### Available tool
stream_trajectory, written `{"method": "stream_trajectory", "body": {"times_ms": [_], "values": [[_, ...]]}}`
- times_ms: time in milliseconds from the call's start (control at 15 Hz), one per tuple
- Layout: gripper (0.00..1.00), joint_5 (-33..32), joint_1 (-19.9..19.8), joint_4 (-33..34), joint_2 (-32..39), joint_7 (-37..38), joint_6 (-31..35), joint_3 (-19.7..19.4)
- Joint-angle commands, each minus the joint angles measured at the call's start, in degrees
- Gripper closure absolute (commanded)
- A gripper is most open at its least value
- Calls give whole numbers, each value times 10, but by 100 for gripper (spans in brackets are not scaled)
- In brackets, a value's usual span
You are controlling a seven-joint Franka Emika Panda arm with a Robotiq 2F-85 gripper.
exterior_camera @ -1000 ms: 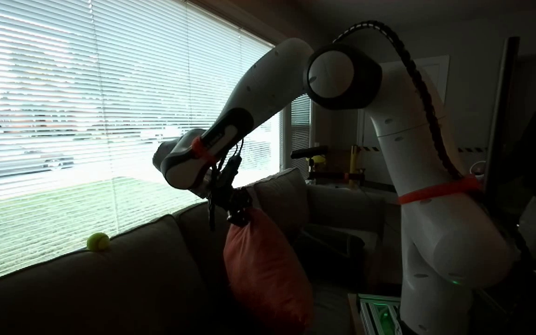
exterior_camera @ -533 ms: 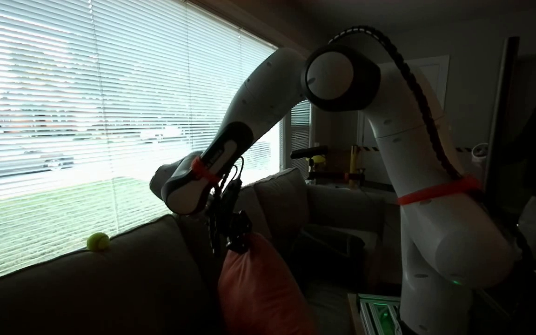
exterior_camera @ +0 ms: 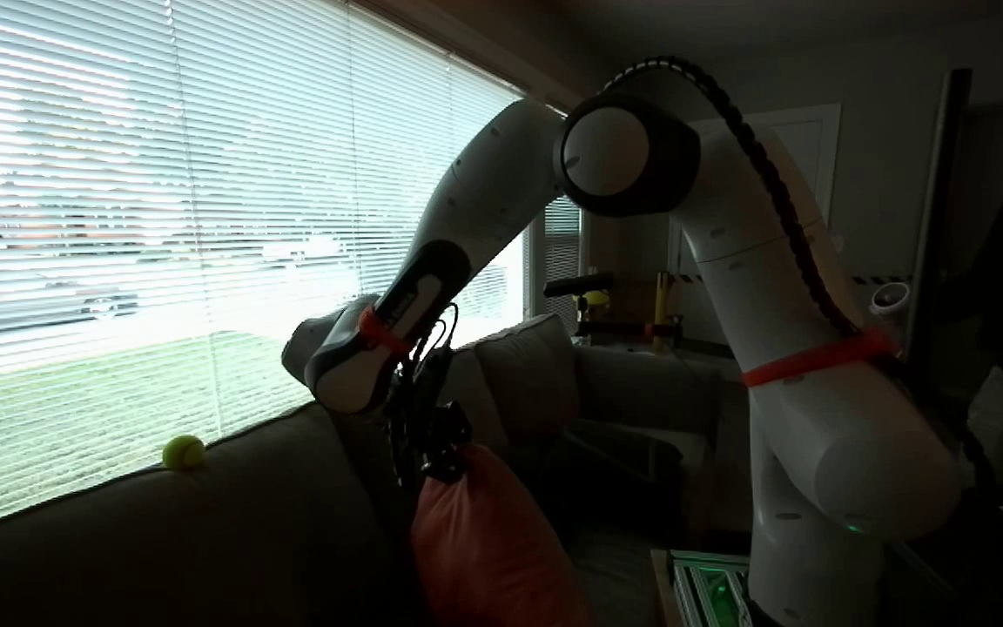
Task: Move the orange pillow to the left then place the tennis ball on top of the orange pillow.
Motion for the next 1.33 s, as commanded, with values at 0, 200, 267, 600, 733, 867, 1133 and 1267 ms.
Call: {"method": "stream_trajectory", "body": {"times_ms": [0, 200, 267, 600, 733, 867, 1133, 1267], "values": [[97, -22, 17, 19, 42, 86, 30, -20], [97, -11, 30, 49, 89, 146, 69, -22], [97, -9, 35, 63, 105, 160, 82, -23], [97, 13, 70, 164, 193, 215, 144, -22], [97, 20, 85, 202, 224, 236, 167, -22], [97, 25, 100, 231, 251, 249, 188, -21], [97, 53, 131, 286, 304, 267, 227, -9], [97, 64, 149, 318, 331, 274, 245, -4]]}}
